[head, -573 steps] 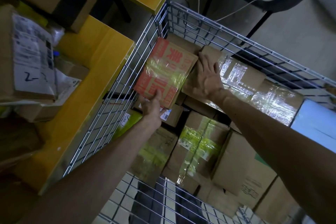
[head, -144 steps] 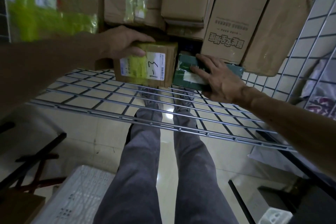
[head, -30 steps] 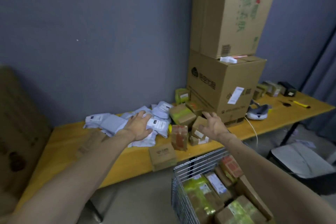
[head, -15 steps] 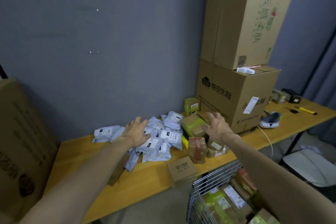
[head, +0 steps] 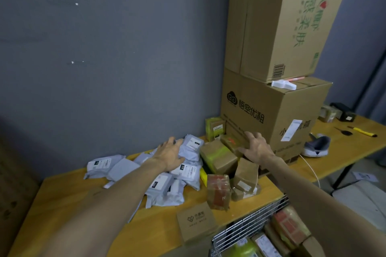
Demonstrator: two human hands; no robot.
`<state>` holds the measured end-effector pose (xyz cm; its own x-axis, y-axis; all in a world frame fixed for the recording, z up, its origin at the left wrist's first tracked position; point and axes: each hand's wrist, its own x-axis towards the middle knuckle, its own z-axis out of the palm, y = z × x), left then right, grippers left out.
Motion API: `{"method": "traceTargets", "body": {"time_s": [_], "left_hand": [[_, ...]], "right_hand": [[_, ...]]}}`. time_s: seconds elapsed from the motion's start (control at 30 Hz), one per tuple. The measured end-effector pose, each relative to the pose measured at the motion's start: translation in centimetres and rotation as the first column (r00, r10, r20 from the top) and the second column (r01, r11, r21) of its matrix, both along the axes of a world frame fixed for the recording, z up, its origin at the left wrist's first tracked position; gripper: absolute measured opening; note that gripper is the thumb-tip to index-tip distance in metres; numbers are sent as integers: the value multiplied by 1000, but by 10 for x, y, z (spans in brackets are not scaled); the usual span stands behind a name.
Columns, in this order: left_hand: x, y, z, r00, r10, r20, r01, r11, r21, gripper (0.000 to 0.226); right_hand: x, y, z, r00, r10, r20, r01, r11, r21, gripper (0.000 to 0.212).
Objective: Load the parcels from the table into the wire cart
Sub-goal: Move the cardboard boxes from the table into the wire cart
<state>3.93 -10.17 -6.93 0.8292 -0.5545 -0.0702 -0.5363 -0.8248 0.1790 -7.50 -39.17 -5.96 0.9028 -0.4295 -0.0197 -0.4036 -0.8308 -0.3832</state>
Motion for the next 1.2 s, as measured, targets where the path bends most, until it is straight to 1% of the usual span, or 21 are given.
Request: {"method": "traceTargets", "body": {"time_s": [0.1,0.2,0.37,0.43,0.5,0.6,0.67,0.73,0.8,0.93,1.07,1.13,1.2], "left_hand": [[21,-38,0,1000,11,-11,-11,1000,-20,71],[36,-69,-9,1000,18,-25,-19,999,-51,71],[55,-105,-47,995,1,-101,-6,999,-47,74],[67,-115,-64,991,12,-131,-21,997,-68,74],[81,-123,-83,982,20,-190,-36,996,-84,77],[103,-135,-118,957,28,-288,-69,989,-133,83],[115,-143,-141,933,29,-359,-91,984,-156,86],[130,-153,-165,903,37,-428,-108,984,-144,90],[145,-162,-187,876,45,-480,-129,981,-144,95],[170,-180,-224,837,13,-547,-120,980,-160,103],[182,-195,-254,788,-45,-614,-93,977,-191,121],[180,-202,-269,744,-67,-665,-80,979,-188,128],[178,-208,-279,718,-61,-694,-109,974,-198,135]], "right_hand": [[24,-28,-2,1000,29,-3,-29,999,16,81],[42,-50,-13,998,59,-26,-59,998,25,79],[70,-79,-47,992,61,-107,-50,993,103,84],[86,-88,-61,989,65,-134,-51,993,108,84],[102,-93,-74,980,92,-177,-78,993,83,84],[127,-95,-94,949,140,-282,-142,990,14,86],[145,-98,-111,936,150,-320,-157,988,3,83],[160,-101,-128,926,158,-343,-164,986,12,81],[175,-105,-147,910,169,-379,-173,985,23,85],[200,-111,-181,873,158,-461,-160,986,36,93],[217,-118,-216,839,167,-518,-128,986,111,104],[223,-121,-230,812,199,-549,-156,980,124,115],[229,-121,-238,800,229,-555,-196,973,120,125]]}}
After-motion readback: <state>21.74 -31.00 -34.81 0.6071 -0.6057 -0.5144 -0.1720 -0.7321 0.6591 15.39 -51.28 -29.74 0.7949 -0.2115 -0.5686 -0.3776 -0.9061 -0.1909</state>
